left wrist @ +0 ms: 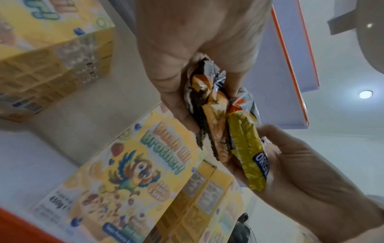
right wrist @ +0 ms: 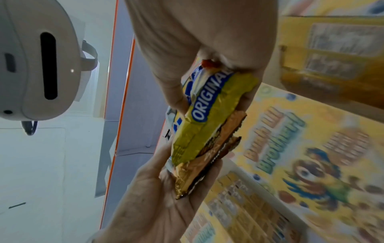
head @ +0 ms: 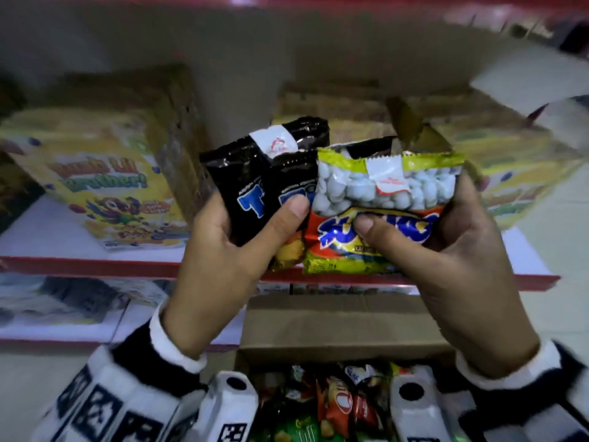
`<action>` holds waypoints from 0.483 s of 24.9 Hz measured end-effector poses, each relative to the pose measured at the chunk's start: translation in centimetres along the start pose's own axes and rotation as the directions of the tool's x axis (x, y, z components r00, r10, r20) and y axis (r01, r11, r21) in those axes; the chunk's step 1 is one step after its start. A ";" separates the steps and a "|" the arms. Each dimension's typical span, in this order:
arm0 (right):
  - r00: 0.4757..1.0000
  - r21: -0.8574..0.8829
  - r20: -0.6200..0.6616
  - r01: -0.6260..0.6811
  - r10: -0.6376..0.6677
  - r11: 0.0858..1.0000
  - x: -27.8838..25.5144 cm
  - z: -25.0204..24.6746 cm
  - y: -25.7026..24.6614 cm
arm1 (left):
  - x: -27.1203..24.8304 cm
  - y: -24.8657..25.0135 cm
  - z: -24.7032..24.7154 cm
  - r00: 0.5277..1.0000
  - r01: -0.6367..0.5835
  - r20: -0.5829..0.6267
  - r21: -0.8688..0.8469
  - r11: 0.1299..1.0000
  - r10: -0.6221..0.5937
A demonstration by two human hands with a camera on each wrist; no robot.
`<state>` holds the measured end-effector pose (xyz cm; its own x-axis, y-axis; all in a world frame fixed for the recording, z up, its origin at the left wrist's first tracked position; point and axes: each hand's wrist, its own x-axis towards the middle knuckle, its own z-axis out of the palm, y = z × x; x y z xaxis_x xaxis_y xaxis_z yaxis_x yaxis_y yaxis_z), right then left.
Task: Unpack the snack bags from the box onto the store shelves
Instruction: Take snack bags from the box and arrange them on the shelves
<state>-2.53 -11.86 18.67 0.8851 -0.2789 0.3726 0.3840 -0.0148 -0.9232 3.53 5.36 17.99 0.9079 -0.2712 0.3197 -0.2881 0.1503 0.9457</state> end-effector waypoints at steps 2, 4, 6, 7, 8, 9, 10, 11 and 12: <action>0.999 0.004 0.014 -0.032 0.032 0.999 1.0 0.6 -4.9 | 0.5 4.9 0.2 0.999 0.031 -0.025 -0.010 0.999 -0.031; 0.997 0.005 0.024 -0.070 0.070 0.998 1.8 1.1 -10.0 | 0.7 10.0 0.3 0.998 0.053 -0.037 0.002 0.999 -0.053; 0.993 0.006 0.043 -0.112 0.112 0.994 2.3 1.5 -14.7 | 1.0 14.7 0.4 0.997 0.066 -0.039 0.021 0.998 -0.065; 0.990 0.003 0.052 -0.130 0.130 0.991 2.6 1.6 -17.4 | 1.4 17.3 0.5 0.997 0.069 -0.033 0.030 0.997 -0.068; 0.988 -0.003 0.062 -0.142 0.142 0.990 3.2 1.7 -20.1 | 2.0 19.9 0.5 0.997 0.070 -0.025 0.038 0.997 -0.069; 0.986 0.001 0.067 -0.156 0.155 0.988 3.7 1.7 -23.1 | 2.5 22.7 0.6 0.998 0.068 -0.015 0.039 0.997 -0.068; 0.984 0.006 0.076 -0.162 0.161 0.987 4.3 1.8 -26.0 | 3.0 25.4 0.8 0.998 0.058 -0.004 0.043 0.997 -0.058; 0.984 0.008 0.089 -0.159 0.157 0.987 5.0 1.8 -28.9 | 3.6 28.1 1.0 0.999 0.041 0.005 0.042 0.998 -0.041; 0.984 0.004 0.100 -0.150 0.149 0.989 5.9 1.8 -31.6 | 4.4 30.7 1.3 1.000 0.024 0.014 0.037 0.999 -0.024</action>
<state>-8.91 -11.30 50.19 0.9543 -0.1808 0.2381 0.2476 0.0316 -0.9683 -1.73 7.53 48.46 0.9101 -0.2884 0.2976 -0.2776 0.1087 0.9545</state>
